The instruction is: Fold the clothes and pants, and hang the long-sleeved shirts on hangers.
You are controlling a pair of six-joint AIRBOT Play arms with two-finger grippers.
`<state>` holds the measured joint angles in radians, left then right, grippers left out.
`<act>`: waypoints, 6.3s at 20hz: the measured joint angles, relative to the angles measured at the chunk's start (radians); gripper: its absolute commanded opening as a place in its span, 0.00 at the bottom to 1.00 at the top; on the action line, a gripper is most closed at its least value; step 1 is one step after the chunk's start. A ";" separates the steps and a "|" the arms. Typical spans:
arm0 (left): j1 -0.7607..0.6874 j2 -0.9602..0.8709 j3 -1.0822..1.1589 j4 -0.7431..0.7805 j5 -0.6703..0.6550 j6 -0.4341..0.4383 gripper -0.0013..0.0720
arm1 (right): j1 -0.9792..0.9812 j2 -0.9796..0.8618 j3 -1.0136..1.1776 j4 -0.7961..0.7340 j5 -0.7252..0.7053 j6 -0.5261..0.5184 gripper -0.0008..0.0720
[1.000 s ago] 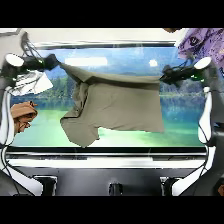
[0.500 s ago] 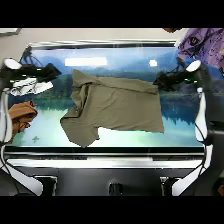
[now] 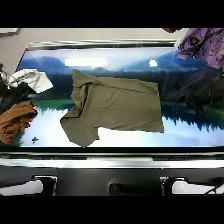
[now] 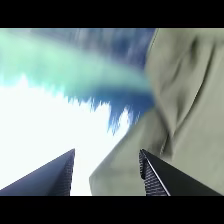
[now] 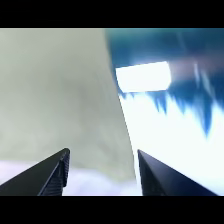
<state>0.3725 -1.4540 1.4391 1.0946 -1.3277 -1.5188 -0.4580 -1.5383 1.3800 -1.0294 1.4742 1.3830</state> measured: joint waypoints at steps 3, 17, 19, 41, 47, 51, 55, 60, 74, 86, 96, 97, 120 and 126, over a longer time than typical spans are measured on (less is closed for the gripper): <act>0.012 0.113 -0.227 0.008 0.053 0.000 0.65 | -0.042 0.072 -0.261 0.042 -0.032 -0.074 0.76; 0.018 0.182 -0.409 0.014 0.116 0.000 0.65 | -0.066 0.014 -0.555 0.260 -0.180 -0.299 0.78; 0.018 0.182 -0.410 0.014 0.117 0.000 0.85 | -0.066 -0.007 -0.559 0.287 -0.173 -0.309 0.69; -0.075 0.051 -0.616 -0.211 0.271 0.275 0.91 | -0.066 -0.027 -0.573 0.355 -0.172 -0.313 0.05; -0.136 0.018 -0.616 -0.225 0.355 0.286 0.57 | -0.066 -0.027 -0.573 0.361 -0.154 -0.313 0.05; -0.146 -0.004 -0.616 -0.221 0.391 0.288 0.11 | -0.066 -0.016 -0.573 0.362 -0.147 -0.313 0.05; -0.149 -0.018 -0.610 -0.245 0.393 0.292 0.04 | -0.066 0.025 -0.573 0.364 -0.147 -0.313 0.05; -0.154 -0.021 -0.466 -0.290 0.319 0.285 0.04 | -0.058 0.138 -0.528 0.406 -0.144 -0.313 0.05; -0.223 0.147 0.654 -0.148 0.261 0.039 0.03 | 0.363 0.315 0.710 -0.159 -0.433 0.130 0.05; -0.224 0.678 0.497 0.230 0.188 -0.143 0.03 | 0.380 0.681 0.751 -0.332 -0.230 0.292 0.05; -0.273 0.101 0.484 0.118 -0.035 -0.093 0.04 | 0.380 0.190 0.619 -0.309 0.011 0.364 0.05; -0.289 0.011 0.483 0.115 -0.032 -0.079 0.04 | 0.380 0.121 0.603 -0.305 0.007 0.361 0.05; -0.304 -0.548 0.601 0.043 0.352 0.118 0.04 | 0.381 -0.372 0.661 -0.363 -0.347 0.327 0.05; -0.278 -0.546 0.600 0.037 0.094 0.121 0.04 | 0.380 -0.399 0.634 -0.390 -0.106 0.312 0.05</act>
<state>0.0948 -2.0003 2.0388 1.1313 -1.2335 -1.3975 -0.0776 -1.9373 2.0136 -1.4197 1.3685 1.6951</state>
